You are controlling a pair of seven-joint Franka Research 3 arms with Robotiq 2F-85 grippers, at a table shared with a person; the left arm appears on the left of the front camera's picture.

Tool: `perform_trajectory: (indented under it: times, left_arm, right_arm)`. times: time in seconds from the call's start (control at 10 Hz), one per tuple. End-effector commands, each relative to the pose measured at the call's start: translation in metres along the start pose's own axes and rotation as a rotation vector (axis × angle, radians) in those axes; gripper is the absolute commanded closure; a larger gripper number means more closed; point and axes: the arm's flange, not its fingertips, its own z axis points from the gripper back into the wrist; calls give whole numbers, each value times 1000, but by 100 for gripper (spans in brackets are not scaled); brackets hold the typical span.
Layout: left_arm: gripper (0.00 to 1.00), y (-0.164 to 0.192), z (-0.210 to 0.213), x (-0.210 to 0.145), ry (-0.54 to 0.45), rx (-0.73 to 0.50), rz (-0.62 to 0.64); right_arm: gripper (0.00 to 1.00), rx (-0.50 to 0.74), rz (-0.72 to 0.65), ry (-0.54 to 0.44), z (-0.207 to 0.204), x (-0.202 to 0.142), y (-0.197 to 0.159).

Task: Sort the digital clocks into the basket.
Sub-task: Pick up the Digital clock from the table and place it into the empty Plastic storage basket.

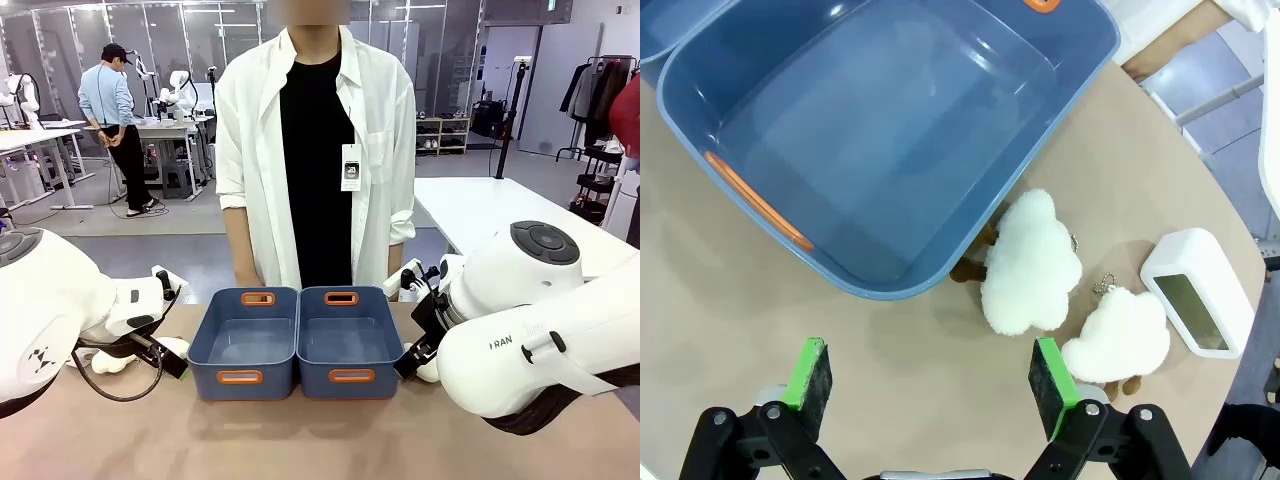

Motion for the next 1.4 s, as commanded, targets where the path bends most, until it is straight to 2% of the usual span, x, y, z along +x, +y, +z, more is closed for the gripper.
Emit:
perform_trajectory:
  times: [0.0, 0.3, 0.4, 0.6, 0.7, 0.8, 0.9, 1.0, 1.1, 1.2, 1.3]
  left_arm:
    - [0, 0, 0, 0, 0, 0, 0]
    - [0, 0, 0, 0, 0, 0, 0]
    - [0, -2, 14, 8, 14, -44, -25]
    - [0, 13, 46, 18, 94, -227, 9]
    - [0, 24, 58, 20, 128, -335, 33]
    - [0, 39, 70, 20, 111, -460, 98]
    - [0, 58, 82, 14, 88, -616, 169]
    - [0, 84, 92, 2, 24, -880, 218]
    - [0, 108, 101, -16, -51, -1042, 241]
    - [0, 133, 113, -39, -148, -1149, 275]
    - [0, 160, 122, -64, -236, -1204, 300]
  right_arm:
    - [0, 0, -2, 0, 0, 0, 0]
    - [0, 0, 0, 0, 0, 0, 0]
    - [0, -10, -29, -7, 17, 5, -4]
    - [0, 122, -96, -15, 50, 19, -14]
    - [0, 189, -126, 10, 59, 21, -22]
    - [0, 298, -189, -2, 71, 20, -33]
    - [0, 463, -281, -38, 85, 14, -43]
    - [0, 643, -388, -133, 101, -1, -63]
    - [0, 779, -482, -198, 113, -18, -78]
    - [0, 927, -536, -286, 124, -37, -92]
    - [0, 988, -548, -318, 135, -62, -110]
